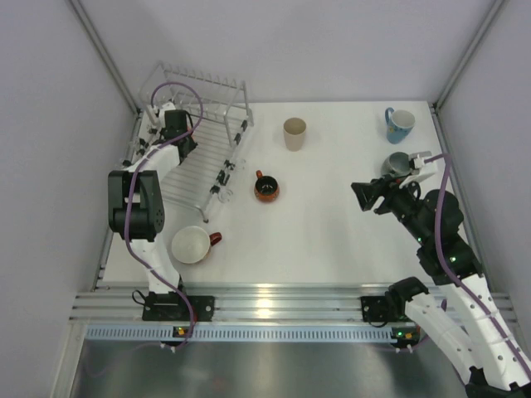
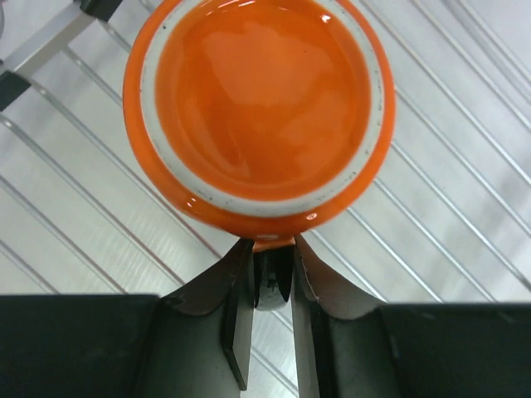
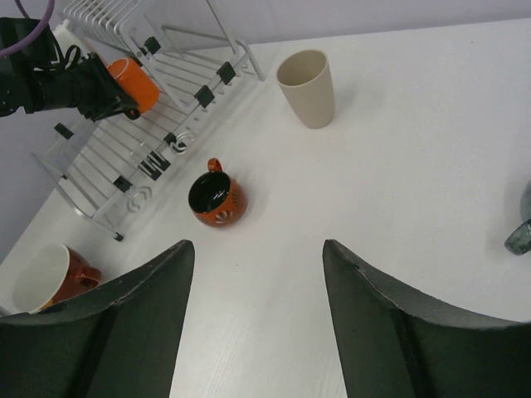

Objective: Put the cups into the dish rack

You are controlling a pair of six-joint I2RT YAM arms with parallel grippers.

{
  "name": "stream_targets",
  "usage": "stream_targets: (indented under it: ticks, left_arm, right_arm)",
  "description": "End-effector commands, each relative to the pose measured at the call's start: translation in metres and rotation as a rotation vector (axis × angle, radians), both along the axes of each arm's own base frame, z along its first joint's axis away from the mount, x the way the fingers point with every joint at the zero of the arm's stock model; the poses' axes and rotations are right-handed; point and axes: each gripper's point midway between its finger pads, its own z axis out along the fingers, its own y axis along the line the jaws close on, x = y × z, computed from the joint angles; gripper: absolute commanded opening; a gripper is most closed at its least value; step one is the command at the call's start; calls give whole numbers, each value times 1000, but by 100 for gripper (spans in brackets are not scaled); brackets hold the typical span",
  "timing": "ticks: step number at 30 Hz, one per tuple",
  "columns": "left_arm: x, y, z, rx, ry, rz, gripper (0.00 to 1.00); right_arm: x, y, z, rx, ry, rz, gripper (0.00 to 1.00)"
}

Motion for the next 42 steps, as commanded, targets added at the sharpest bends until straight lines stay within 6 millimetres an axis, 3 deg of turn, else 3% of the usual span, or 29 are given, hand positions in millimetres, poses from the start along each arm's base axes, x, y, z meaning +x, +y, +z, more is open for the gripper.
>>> stream_targets:
  ticks: [1,4,5,8,18,21,26,30,34,37,38,39,40,42]
  left_arm:
    - [33,6,45,25,-174,8,28]
    - [36,3,45,10,-185,-2,32]
    - [35,17,45,3,-187,22,33]
    - [34,15,50,-14,-201,10,38]
    - [12,12,50,-172,-235,-17,52]
    - [9,13,56,-206,-252,-29,60]
    - [1,16,73,-213,-286,-26,61]
    - [-11,24,81,-249,-307,7,70]
    - [-26,41,91,-303,-333,66,61]
    - [-34,45,97,-448,-384,105,22]
    - [-38,45,92,-495,-385,121,0]
    - [-39,39,91,-569,-388,98,0]
    - [-35,47,106,-652,-470,116,0]
    - [-37,42,104,-765,-498,84,0]
  right_arm:
    - [-1,-4,18,-1,-58,-17,64]
    - [0,-6,17,-4,-58,-23,64]
    - [0,-6,17,-5,-57,-26,64]
    - [-1,-6,17,-6,-59,-24,65]
    - [-4,-8,17,-4,-64,-26,65]
    - [-6,-8,17,0,-61,-25,65]
    - [-10,-8,18,7,-65,-19,65]
    - [-13,-9,18,9,-58,-18,65]
    - [-17,-10,20,13,-63,-18,65]
    - [-18,-9,22,19,-69,-14,65]
    - [-18,-9,22,18,-70,-11,65]
    - [-17,-7,23,20,-72,-3,65]
    - [-18,-7,24,21,-72,-2,65]
    - [-18,-6,25,22,-73,3,65]
